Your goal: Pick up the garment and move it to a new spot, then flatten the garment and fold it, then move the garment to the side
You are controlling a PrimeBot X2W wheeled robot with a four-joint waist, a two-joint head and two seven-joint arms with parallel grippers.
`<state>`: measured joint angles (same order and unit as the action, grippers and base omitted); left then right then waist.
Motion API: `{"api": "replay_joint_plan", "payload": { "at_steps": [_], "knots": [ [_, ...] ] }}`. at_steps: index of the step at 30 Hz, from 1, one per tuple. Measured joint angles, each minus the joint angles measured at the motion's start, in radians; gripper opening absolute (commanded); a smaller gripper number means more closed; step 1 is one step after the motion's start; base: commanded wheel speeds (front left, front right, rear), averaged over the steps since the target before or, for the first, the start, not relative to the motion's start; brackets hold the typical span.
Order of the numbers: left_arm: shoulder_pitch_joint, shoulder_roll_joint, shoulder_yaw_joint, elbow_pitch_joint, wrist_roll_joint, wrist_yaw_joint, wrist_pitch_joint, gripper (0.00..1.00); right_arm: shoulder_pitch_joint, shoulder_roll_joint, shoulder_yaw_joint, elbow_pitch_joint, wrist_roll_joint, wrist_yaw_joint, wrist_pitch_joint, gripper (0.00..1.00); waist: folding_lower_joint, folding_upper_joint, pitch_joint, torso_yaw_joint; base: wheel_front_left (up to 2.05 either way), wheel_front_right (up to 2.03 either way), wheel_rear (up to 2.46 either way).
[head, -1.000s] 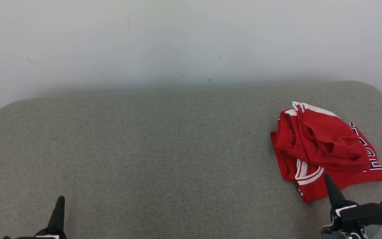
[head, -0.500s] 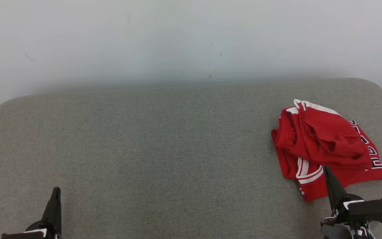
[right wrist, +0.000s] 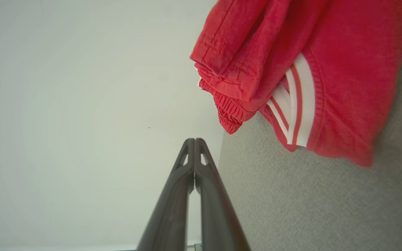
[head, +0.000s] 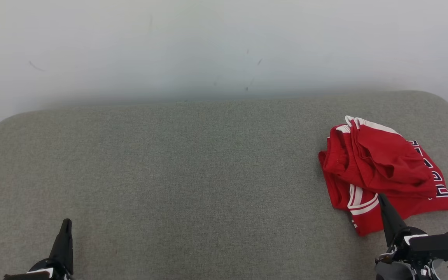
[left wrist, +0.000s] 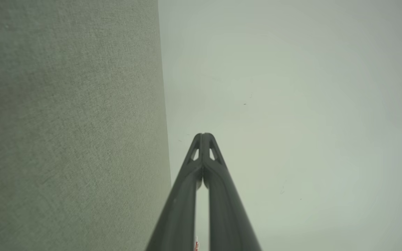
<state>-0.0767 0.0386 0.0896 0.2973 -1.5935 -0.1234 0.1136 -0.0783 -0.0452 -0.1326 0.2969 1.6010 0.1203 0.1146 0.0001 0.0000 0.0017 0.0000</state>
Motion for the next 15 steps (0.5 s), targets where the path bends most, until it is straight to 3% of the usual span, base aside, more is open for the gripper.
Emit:
{"api": "replay_joint_plan", "payload": {
  "at_steps": [15],
  "knots": [
    [-0.01, 0.0, 0.0, 0.0, 0.0, 0.0, 0.0, 0.0, -0.012, 0.0, 0.0, 0.001, 0.0, 0.0, 0.0, 0.0, -0.0001, 0.0, 0.0, 0.0, 0.0, 0.0, 0.0]
  ]
}}
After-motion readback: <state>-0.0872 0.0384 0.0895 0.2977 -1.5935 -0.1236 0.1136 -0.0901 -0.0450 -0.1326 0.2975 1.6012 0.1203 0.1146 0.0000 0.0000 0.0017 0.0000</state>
